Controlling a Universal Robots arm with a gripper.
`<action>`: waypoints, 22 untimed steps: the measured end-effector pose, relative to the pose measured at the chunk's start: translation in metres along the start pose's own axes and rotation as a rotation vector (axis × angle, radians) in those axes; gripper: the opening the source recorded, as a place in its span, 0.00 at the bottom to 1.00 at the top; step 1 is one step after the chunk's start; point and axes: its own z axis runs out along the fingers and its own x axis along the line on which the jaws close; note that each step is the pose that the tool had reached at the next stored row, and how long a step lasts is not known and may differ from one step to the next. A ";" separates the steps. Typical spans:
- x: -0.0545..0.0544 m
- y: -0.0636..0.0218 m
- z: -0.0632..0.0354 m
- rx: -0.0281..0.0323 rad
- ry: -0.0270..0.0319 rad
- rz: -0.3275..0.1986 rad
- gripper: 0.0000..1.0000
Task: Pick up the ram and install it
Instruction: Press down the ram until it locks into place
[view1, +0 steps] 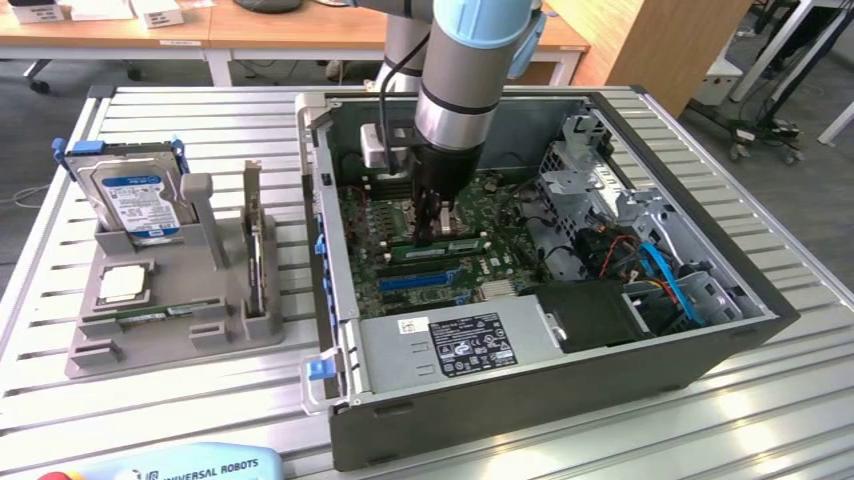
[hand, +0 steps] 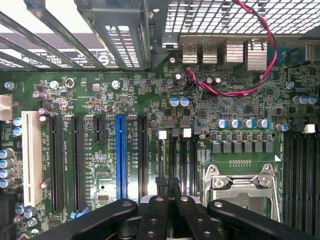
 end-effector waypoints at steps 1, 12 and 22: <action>0.000 0.0000 0.0000 0.0000 0.0000 0.000 0.10; 0.000 0.0000 0.0005 0.0000 0.0000 0.000 0.10; 0.000 0.0006 -0.0183 0.0000 -0.0001 0.000 0.10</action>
